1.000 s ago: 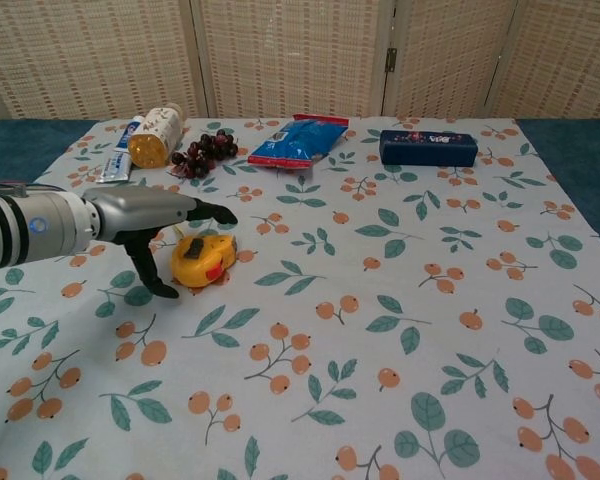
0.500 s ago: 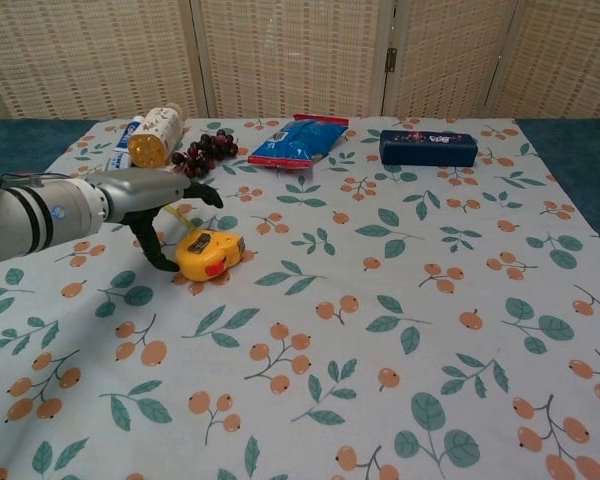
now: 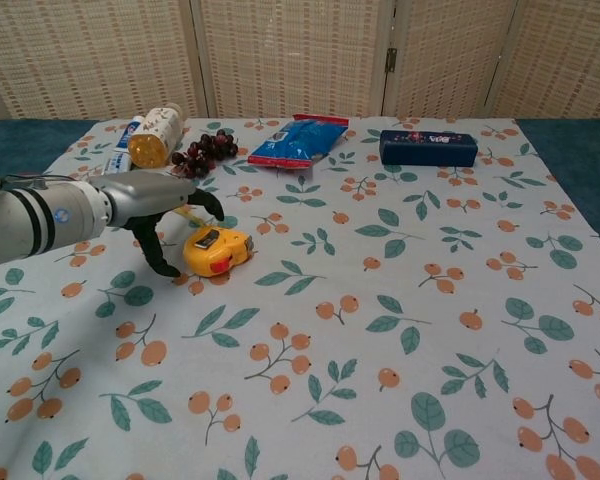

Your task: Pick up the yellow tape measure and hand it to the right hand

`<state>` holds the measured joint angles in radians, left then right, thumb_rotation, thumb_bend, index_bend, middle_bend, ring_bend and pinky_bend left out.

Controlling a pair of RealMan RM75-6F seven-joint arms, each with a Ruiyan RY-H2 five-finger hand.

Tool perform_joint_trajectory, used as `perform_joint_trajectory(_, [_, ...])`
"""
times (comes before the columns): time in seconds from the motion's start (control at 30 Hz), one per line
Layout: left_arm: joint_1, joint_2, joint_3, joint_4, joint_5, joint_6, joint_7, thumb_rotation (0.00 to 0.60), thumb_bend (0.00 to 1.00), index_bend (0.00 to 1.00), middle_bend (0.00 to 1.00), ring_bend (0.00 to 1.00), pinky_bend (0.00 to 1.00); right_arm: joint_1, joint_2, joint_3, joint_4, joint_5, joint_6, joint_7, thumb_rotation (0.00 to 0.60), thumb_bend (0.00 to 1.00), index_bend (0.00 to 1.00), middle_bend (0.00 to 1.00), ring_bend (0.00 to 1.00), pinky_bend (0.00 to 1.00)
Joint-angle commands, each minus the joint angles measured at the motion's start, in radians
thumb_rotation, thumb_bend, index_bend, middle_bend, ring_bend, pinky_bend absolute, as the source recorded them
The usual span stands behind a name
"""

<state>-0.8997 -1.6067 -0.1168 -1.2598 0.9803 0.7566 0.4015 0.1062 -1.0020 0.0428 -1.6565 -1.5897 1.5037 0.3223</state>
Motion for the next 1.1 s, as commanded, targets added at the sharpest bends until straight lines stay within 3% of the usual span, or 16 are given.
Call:
perform_joint_trajectory(0.03, [0.001,-0.003,0.004,-0.022,-0.018,0.019,0.027,0.6,0.24,0.25,0.21,0.13,0.0,0.0,0.001,0.0,0.0,-0.001,0.001,0.0,0.6,0.43,0.33,0.23,0.26,0.16])
perform_joint_trajectory(0.23, [0.0,-0.024,-0.005,-0.024,-0.048,0.042,0.052,0.6,0.25,0.31,0.28,0.19,0.0,-0.008,0.006,0.001,-0.001,0.001,0.011,0.006,0.6,0.43,0.33,0.23,0.26,0.16])
perform_joint_trajectory(0.77, [-0.01,-0.055,-0.02,-0.021,-0.041,0.06,0.054,0.6,0.25,0.32,0.29,0.2,0.0,-0.011,0.002,0.001,0.009,0.005,0.009,0.016,0.6,0.43,0.33,0.23,0.26,0.16])
perform_joint_trajectory(1.1, [0.003,-0.079,-0.025,0.019,-0.016,0.073,0.013,0.6,0.26,0.44,0.38,0.26,0.0,-0.014,0.003,0.002,0.009,0.007,0.011,0.017,0.6,0.43,0.33,0.23,0.26,0.16])
